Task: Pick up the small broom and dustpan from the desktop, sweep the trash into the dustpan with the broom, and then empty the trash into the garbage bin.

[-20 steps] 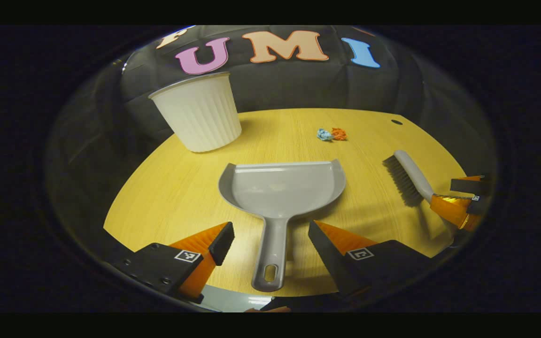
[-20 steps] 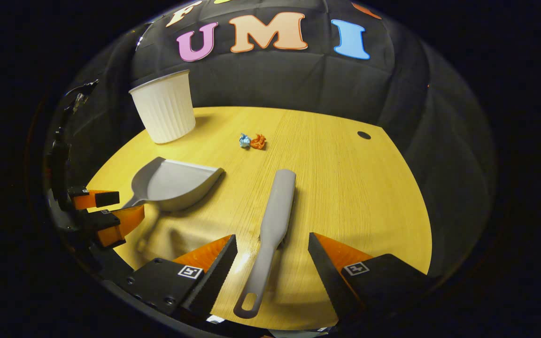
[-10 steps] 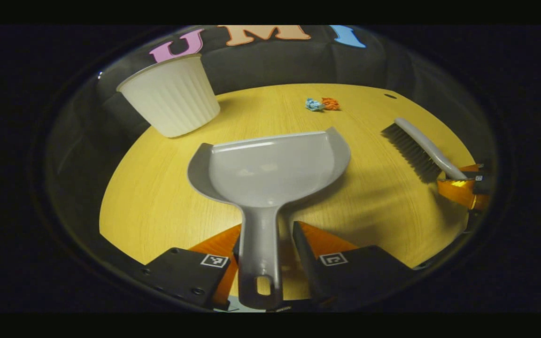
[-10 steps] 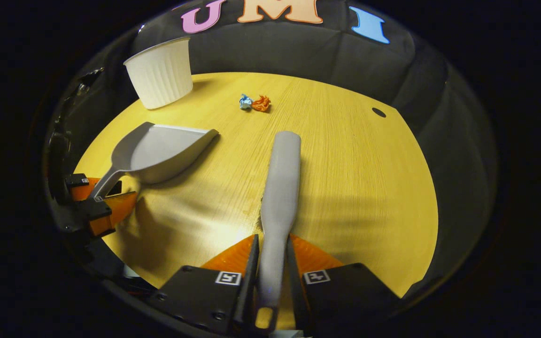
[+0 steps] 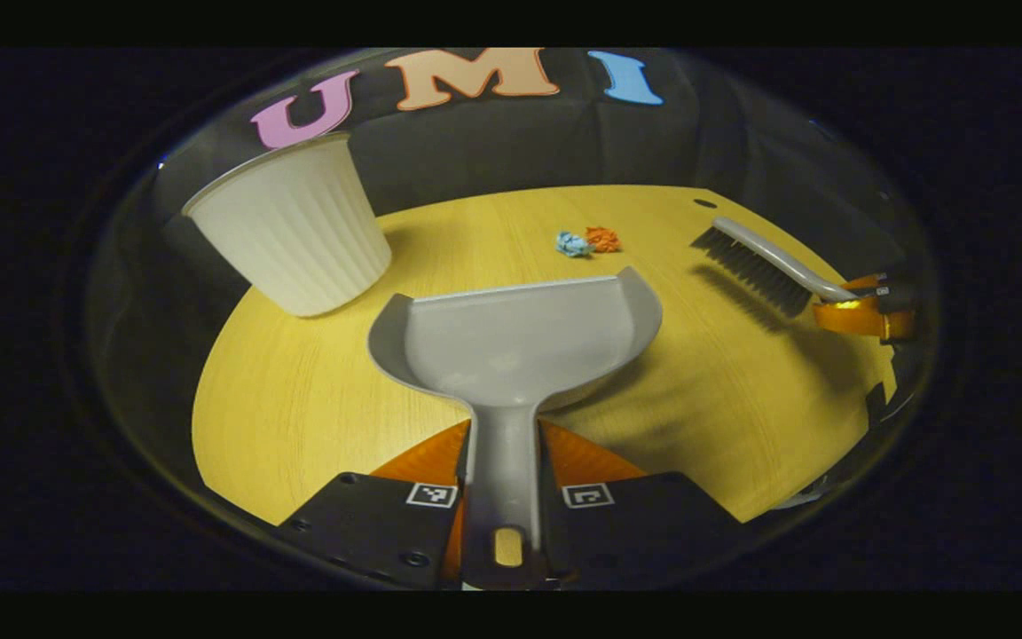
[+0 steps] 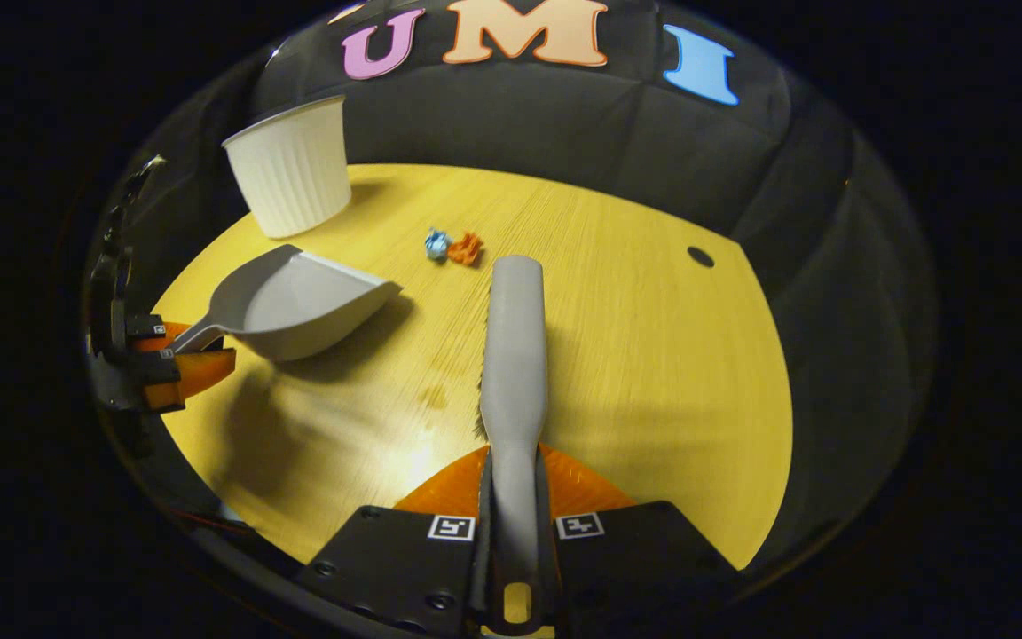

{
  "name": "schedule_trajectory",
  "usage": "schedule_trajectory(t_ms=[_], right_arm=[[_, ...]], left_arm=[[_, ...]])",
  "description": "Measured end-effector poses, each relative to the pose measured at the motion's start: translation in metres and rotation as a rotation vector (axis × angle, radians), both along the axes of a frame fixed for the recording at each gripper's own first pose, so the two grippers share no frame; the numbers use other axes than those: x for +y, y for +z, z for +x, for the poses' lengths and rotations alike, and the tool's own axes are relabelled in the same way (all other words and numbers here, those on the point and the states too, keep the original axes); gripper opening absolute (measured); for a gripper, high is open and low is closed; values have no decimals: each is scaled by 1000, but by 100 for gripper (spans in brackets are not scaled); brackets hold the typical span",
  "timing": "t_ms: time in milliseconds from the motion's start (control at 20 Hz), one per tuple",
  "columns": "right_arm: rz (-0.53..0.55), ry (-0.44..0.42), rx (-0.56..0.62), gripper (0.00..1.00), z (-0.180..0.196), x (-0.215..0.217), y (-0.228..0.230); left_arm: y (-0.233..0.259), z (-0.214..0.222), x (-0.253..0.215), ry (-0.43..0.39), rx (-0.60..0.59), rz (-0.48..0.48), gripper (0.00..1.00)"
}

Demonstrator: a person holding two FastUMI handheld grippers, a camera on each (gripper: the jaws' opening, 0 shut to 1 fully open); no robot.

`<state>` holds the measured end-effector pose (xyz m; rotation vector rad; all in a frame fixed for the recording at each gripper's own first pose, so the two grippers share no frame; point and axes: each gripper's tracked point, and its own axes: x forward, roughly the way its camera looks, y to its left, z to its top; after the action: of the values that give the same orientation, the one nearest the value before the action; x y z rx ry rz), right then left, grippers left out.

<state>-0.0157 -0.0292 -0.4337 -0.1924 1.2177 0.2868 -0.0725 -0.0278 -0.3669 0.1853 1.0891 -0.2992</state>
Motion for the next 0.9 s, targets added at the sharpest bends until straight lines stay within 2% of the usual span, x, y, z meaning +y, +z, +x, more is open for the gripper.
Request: schedule_trajectory(t_ms=[100, 200, 400, 450, 500, 700, 850, 900], right_arm=[[-30, 17, -53, 14, 38, -7, 2], [-41, 39, -84, 18, 73, -6, 2], [-98, 119, -173, 18, 145, 1, -16], [-109, 139, -181, 14, 159, 4, -24], [-120, 159, -181, 18, 169, 8, -32], [-124, 242, -172, 16, 197, 27, -64], [-93, 298, -103, 17, 197, 42, -88], [-93, 329, -84, 18, 196, 45, -93]], left_arm=[[0, 19, -7, -50, -28, -7, 29], [-2, 29, -11, -97, -33, -5, 29], [-9, 28, -17, -143, -8, -23, 29], [-10, 29, -18, -152, -4, -26, 29], [-10, 28, -18, -160, 2, -25, 29], [-16, 24, -18, -170, 27, -28, 29], [-17, 25, -18, -191, 20, -8, 27], [-17, 25, -19, -192, 19, -8, 29]])
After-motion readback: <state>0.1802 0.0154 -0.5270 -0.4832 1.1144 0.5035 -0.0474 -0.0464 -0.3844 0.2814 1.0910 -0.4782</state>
